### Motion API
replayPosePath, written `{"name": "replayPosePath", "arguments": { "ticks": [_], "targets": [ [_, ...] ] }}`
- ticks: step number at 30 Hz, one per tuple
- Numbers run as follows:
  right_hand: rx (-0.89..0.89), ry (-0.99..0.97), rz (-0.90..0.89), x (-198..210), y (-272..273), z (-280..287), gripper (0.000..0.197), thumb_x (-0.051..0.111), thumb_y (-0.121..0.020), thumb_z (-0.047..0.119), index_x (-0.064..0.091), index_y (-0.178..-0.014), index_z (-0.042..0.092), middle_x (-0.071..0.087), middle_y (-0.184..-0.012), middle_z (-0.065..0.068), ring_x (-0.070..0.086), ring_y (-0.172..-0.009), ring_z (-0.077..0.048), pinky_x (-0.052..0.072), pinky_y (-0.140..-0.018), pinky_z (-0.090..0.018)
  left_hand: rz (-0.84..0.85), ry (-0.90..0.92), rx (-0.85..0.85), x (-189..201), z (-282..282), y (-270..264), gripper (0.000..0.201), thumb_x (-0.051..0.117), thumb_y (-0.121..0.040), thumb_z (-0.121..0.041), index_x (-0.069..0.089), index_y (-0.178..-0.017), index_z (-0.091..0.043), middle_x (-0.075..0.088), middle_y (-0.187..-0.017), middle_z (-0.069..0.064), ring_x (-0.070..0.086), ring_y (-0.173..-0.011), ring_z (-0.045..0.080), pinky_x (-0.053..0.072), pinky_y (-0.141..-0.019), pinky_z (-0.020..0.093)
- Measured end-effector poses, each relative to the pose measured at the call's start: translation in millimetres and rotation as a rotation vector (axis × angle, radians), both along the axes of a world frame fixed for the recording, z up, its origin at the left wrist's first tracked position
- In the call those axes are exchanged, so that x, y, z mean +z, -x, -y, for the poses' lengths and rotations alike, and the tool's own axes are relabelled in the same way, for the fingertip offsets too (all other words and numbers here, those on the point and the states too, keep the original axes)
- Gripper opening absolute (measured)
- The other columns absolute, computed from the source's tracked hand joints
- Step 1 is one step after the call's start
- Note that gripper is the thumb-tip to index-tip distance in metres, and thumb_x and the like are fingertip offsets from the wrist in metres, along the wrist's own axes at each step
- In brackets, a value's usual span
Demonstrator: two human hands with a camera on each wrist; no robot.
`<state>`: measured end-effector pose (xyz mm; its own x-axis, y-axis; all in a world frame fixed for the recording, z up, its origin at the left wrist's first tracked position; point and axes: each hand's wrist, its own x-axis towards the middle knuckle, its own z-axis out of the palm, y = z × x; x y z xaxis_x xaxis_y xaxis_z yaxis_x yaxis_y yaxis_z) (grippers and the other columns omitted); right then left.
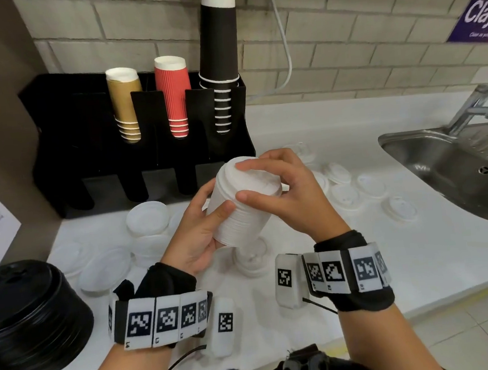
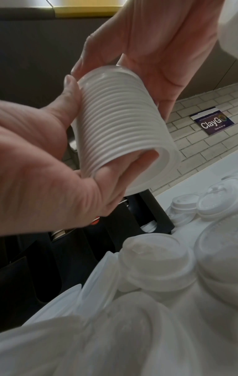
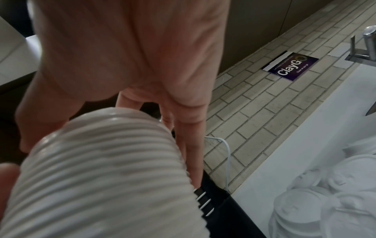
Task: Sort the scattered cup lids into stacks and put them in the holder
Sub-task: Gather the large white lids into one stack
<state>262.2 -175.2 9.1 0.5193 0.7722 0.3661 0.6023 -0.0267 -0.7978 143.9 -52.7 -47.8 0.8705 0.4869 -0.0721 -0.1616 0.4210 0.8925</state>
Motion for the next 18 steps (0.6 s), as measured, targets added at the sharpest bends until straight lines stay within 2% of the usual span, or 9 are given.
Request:
{"name": "replayPosePath", "arguments": {
  "ticks": [4,10,13,16,18],
  "targets": [
    [-0.007,0.010,0.005,-1.5,4.8,-2.9,0.038,0.080,-0.072,0.034,0.067,-0.108,0.035,0.049,-0.115,0.001,0.048,-0.111,-0.006,0.046,-0.093,-0.024,-0.002,-0.013,0.002,0.6,-3.1,4.8,0.117,0.093,-0.030,-0.061,0.052,-0.135,-0.030,0.062,-0.131,0.004,0.062,-0.117,0.026,0.059,-0.071,0.037],
    [-0.006,-0.012,-0.027,-5.8,16.0,-5.9,0.041,0.081,-0.070,0.034,0.068,-0.109,0.033,0.048,-0.116,0.002,0.046,-0.113,-0.002,0.050,-0.092,-0.030,0.016,-0.020,-0.042,-0.3,-9.8,14.0,0.114,0.094,-0.035,-0.059,0.050,-0.137,-0.032,0.064,-0.129,0.003,0.062,-0.119,0.027,0.059,-0.075,0.040],
    [-0.008,-0.021,-0.028,-8.0,22.3,-9.5,0.040,0.080,-0.072,0.034,0.067,-0.109,0.034,0.042,-0.116,0.005,0.041,-0.113,0.004,0.046,-0.093,-0.021,0.037,0.004,-0.060,-1.6,-12.5,16.9,0.108,0.094,-0.040,-0.056,0.051,-0.136,-0.035,0.065,-0.129,0.000,0.064,-0.116,0.023,0.059,-0.075,0.039],
    [0.005,0.016,-0.010,-6.3,27.4,-12.1,0.038,0.079,-0.076,0.031,0.066,-0.112,0.033,0.038,-0.119,0.003,0.037,-0.116,0.002,0.039,-0.093,-0.008,0.038,0.020,-0.070,-3.0,-15.0,18.0,0.106,0.094,-0.044,-0.054,0.050,-0.139,-0.034,0.064,-0.132,0.002,0.063,-0.118,0.024,0.060,-0.078,0.041],
    [0.060,0.071,-0.021,0.9,25.1,-11.0,0.041,0.076,-0.078,0.033,0.063,-0.117,0.035,0.037,-0.121,0.002,0.037,-0.118,0.001,0.040,-0.096,-0.011,0.045,0.013,-0.066,-1.8,-16.7,16.5,0.106,0.093,-0.046,-0.054,0.049,-0.140,-0.032,0.062,-0.134,0.003,0.061,-0.121,0.025,0.059,-0.083,0.042]
  ]
}}
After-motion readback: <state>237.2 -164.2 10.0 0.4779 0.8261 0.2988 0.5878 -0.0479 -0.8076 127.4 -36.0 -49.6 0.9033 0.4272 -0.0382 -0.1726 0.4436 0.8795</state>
